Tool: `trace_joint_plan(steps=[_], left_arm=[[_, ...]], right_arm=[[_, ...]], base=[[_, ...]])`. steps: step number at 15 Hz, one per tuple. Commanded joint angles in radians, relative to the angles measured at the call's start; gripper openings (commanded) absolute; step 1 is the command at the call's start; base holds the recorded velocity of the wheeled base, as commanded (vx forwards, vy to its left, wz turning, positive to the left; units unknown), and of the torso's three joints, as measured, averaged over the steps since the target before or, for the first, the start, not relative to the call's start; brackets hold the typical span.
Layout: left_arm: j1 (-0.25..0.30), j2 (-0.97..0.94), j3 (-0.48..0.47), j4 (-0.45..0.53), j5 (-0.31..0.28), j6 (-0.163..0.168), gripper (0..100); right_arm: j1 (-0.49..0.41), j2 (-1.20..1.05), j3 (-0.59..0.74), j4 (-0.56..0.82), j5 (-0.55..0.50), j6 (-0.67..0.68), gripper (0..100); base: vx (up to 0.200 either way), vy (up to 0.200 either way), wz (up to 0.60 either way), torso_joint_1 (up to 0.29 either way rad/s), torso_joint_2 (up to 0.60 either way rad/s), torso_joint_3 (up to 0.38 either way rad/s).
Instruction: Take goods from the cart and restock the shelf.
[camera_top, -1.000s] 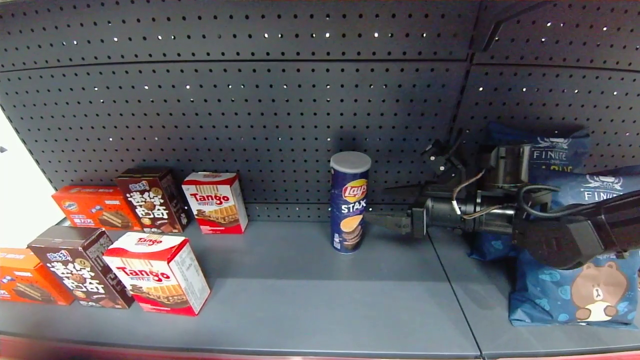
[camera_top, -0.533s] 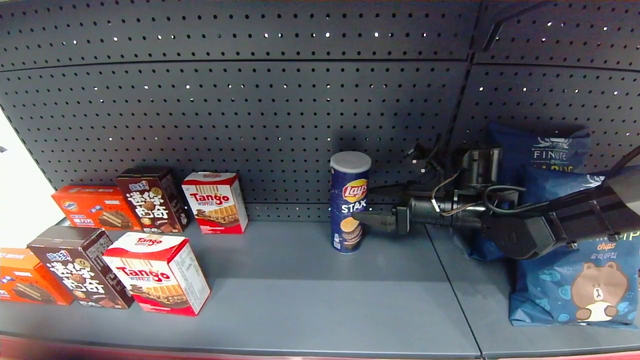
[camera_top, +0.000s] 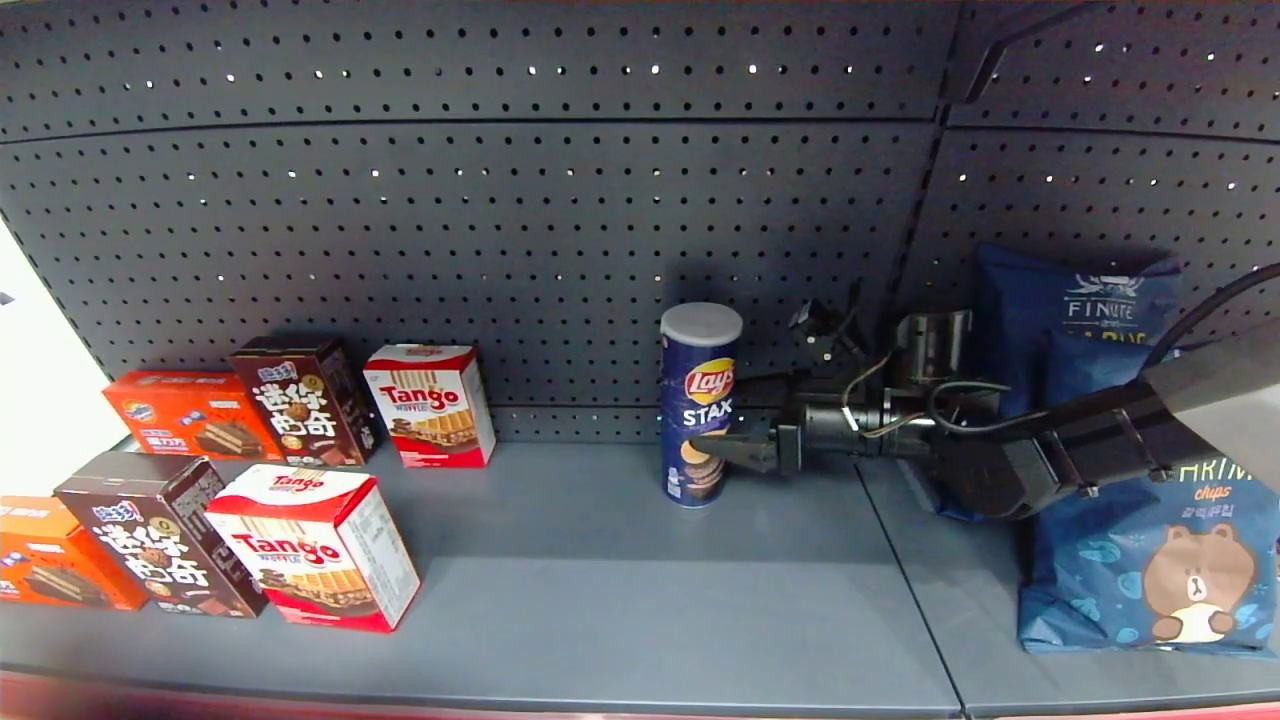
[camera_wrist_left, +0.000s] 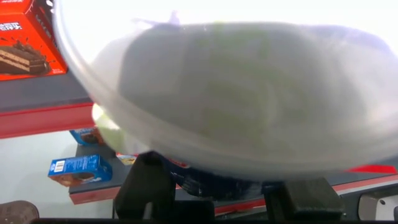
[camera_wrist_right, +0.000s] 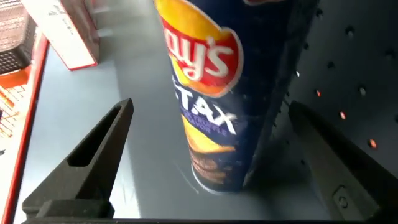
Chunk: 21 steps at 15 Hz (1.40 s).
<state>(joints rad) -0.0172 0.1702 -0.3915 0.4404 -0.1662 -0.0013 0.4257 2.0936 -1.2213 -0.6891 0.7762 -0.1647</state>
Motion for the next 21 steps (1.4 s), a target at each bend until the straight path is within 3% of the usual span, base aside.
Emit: trace_joint_plan(steps=[1,21], left_arm=[[0.0,0.0,0.0,0.0,0.001,0.0,0],[0.002,-0.014,0.0,0.017,0.016,0.0,0]], right_arm=[[0.001,0.02,-0.007,-0.004,0.003,0.001,100],[0.048,0.198,-0.152,-0.007,0.002,0.005,100]], base=[[0.0,0.0,0.0,0.0,0.0,0.0],[0.0,0.0,0.0,0.0,0.0,0.0]])
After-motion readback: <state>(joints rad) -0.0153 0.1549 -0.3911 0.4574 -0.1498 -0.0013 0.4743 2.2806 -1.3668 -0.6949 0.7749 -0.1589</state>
